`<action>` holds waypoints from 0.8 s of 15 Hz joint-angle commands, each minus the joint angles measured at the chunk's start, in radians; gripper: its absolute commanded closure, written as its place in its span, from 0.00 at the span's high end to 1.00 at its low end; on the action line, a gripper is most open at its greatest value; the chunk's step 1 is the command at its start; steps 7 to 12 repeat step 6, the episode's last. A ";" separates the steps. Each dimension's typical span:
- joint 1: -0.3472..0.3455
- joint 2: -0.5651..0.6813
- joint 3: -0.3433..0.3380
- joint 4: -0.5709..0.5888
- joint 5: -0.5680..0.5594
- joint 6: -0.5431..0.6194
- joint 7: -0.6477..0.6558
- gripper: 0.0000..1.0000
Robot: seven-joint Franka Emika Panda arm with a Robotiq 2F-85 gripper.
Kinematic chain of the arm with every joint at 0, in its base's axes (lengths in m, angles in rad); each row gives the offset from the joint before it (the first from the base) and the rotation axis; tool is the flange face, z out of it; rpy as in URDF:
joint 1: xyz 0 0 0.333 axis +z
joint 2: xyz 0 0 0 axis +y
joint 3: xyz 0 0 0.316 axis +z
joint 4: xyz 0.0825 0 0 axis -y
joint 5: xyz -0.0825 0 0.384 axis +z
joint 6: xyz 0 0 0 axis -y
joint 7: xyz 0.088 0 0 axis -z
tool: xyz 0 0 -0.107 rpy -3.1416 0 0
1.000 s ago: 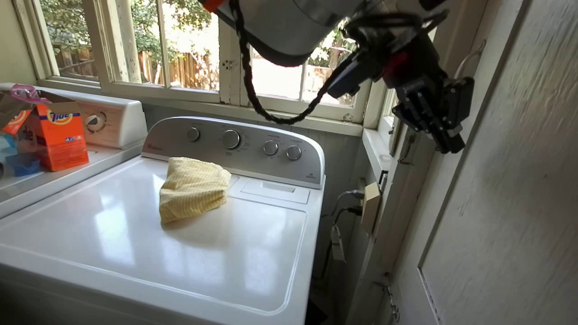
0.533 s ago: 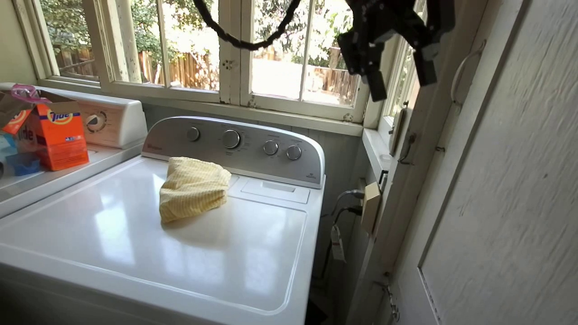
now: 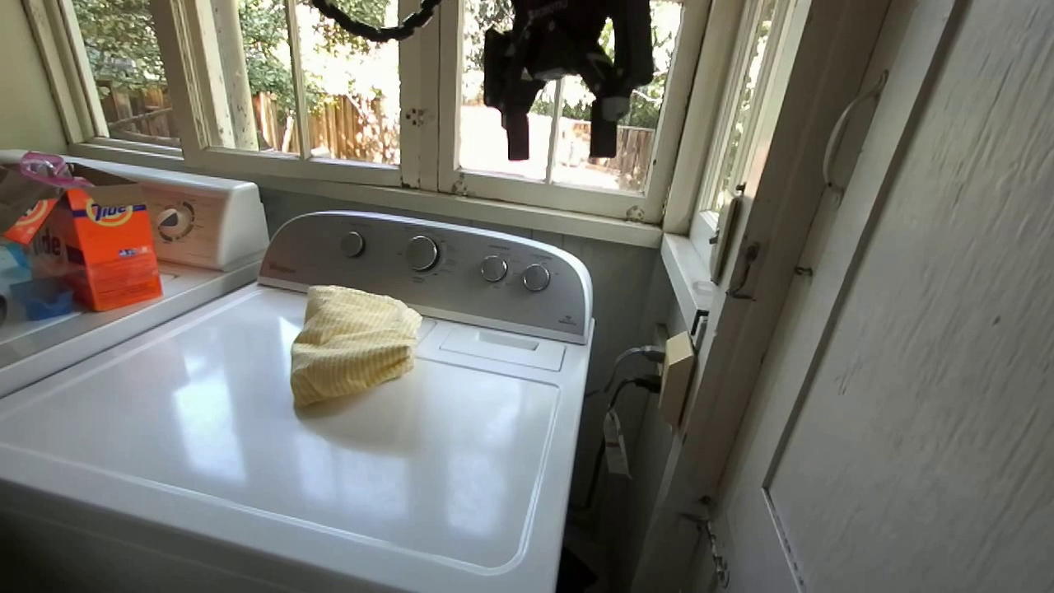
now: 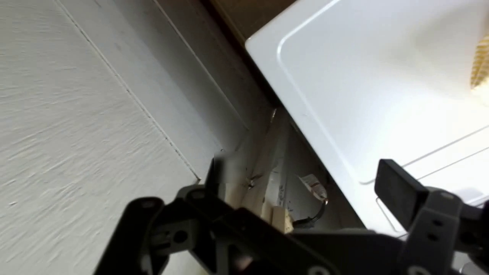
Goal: Unlatch the hook on the door
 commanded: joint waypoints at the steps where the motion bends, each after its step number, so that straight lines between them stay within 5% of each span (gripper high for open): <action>1: -0.052 0.004 0.051 0.000 0.021 -0.001 -0.011 1.00; 12: -0.060 0.005 0.051 0.000 0.033 -0.001 -0.027 1.00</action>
